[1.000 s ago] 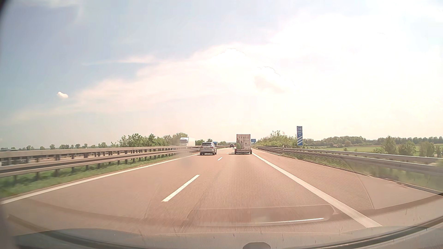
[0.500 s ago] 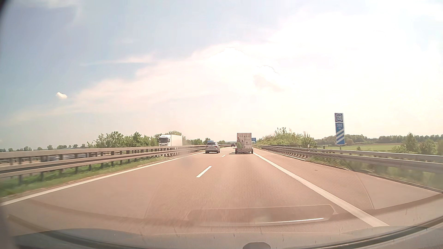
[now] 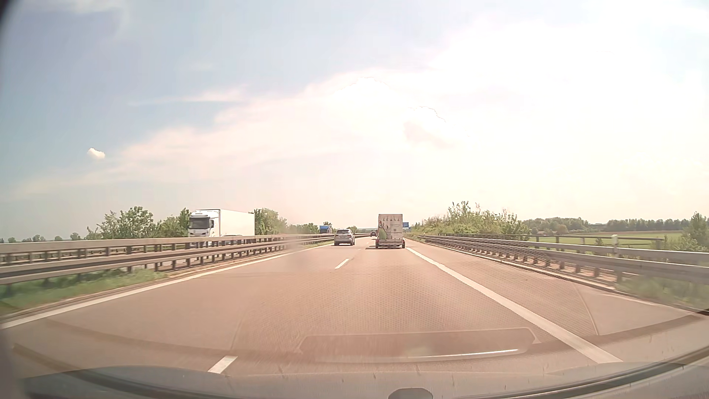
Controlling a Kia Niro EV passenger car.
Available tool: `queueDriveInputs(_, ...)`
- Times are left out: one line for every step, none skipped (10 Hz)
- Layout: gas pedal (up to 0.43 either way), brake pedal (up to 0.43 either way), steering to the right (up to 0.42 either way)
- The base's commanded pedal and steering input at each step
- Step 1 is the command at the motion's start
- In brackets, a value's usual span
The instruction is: Follow the waypoints while adhering to traffic rules and regulations
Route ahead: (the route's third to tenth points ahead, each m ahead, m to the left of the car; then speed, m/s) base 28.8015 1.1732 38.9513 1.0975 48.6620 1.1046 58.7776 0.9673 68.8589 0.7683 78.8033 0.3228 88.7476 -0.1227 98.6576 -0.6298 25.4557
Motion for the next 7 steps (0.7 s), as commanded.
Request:
queueDriveInputs(0.138, 0.000, 0.002)
queueDriveInputs(0.138, 0.000, 0.002)
queueDriveInputs(0.138, 0.000, 0.002)
queueDriveInputs(0.138, 0.000, 0.002)
queueDriveInputs(0.138, 0.000, 0.001)
queueDriveInputs(0.130, 0.000, 0.001)
queueDriveInputs(0.130, 0.000, 0.000)
